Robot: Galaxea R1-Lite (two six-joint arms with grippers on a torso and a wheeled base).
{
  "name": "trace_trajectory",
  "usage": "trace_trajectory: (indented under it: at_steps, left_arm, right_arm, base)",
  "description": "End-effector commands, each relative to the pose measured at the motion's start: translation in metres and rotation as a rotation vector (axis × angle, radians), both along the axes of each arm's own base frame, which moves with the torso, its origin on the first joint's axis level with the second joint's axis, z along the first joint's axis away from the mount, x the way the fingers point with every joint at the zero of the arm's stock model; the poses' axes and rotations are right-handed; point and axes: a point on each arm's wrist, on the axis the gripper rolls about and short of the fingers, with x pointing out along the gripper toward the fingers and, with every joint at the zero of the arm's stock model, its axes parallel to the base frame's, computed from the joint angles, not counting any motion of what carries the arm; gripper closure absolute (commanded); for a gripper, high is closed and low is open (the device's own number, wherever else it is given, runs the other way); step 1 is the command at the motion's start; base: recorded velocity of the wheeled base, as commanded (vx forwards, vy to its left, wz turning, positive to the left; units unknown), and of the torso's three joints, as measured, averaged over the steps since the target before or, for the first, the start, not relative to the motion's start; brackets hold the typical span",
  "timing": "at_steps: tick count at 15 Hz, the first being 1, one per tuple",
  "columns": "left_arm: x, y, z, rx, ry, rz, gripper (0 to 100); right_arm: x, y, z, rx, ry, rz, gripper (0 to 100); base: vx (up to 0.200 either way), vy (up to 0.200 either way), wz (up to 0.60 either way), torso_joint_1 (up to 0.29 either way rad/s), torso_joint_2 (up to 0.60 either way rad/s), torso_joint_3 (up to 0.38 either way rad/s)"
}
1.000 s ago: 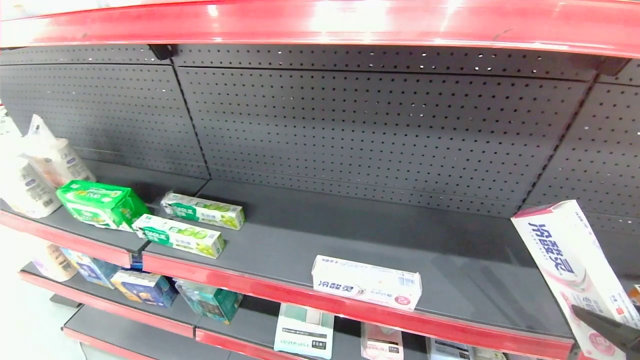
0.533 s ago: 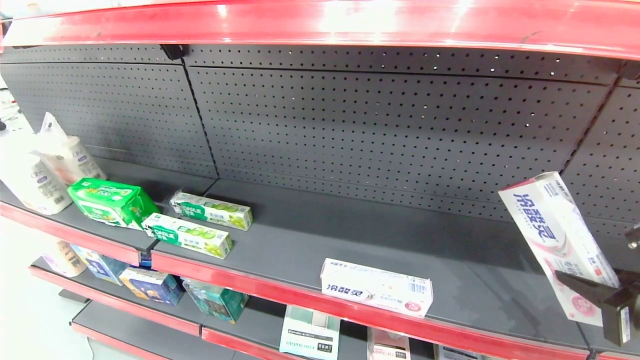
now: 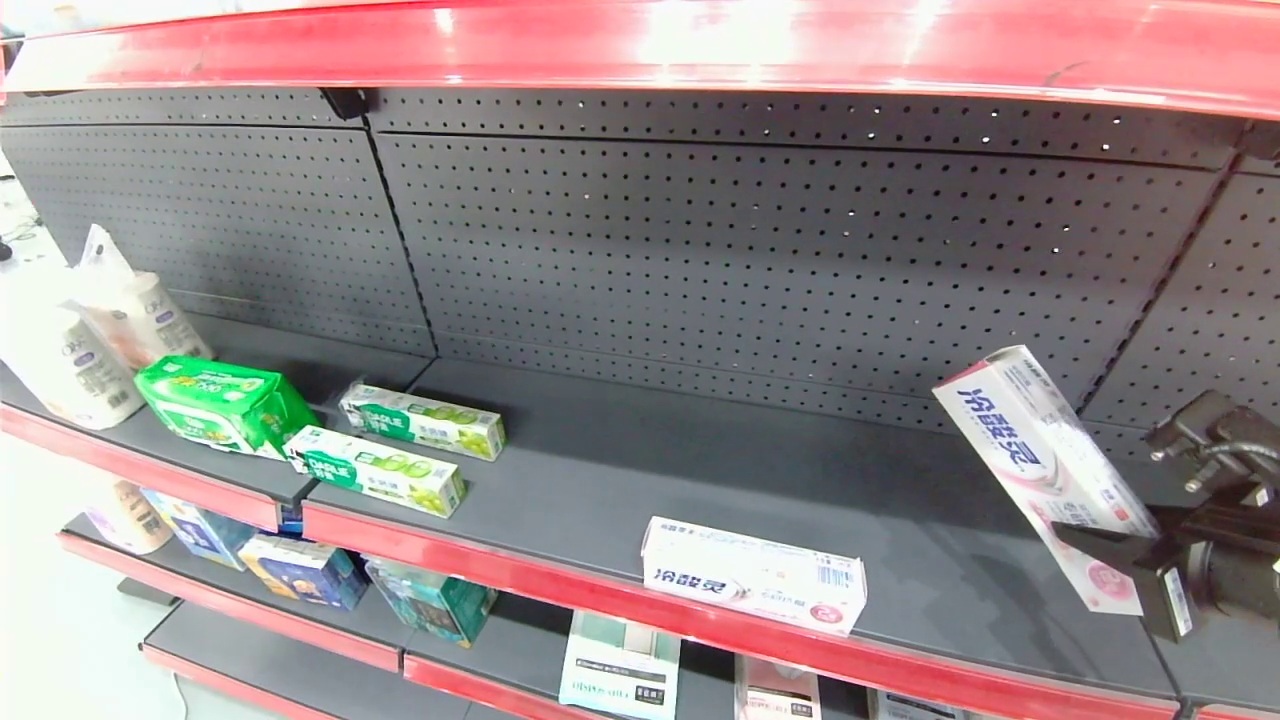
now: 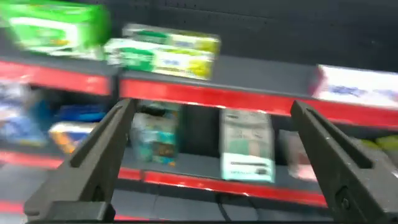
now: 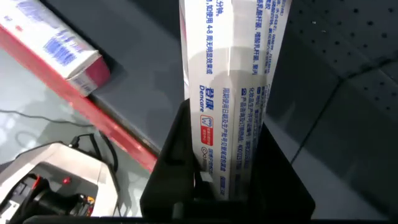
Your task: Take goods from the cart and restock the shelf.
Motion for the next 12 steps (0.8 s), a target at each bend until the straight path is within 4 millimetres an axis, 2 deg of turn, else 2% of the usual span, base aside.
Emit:
trace_trajectory:
  at_steps: [1, 4, 12]
  left_arm:
    - [0.0007, 0.0004, -0.0017, -0.003, 0.007, 0.023, 0]
    - [0.0008, 0.0008, -0.0025, 0.007, 0.01, 0.04, 0]
    - [0.0031, 0.0019, -0.0021, 0.044, 0.062, 0.35, 0]
  right_arm:
    - [0.005, -0.0048, -0.0017, 0.0, 0.016, -0.027, 100]
    - [0.0027, -0.0089, 0.0008, -0.001, 0.0, -0.051, 100]
    - [-0.0001, -0.0089, 0.0036, -0.02, -0.02, -0.039, 100]
  base:
    - [0.0, 0.0, 0.0, 0.0, 0.0, 0.0]
    - [0.0, 0.0, 0.0, 0.0, 0.0, 0.0]
    - [0.0, 0.0, 0.0, 0.0, 0.0, 0.0]
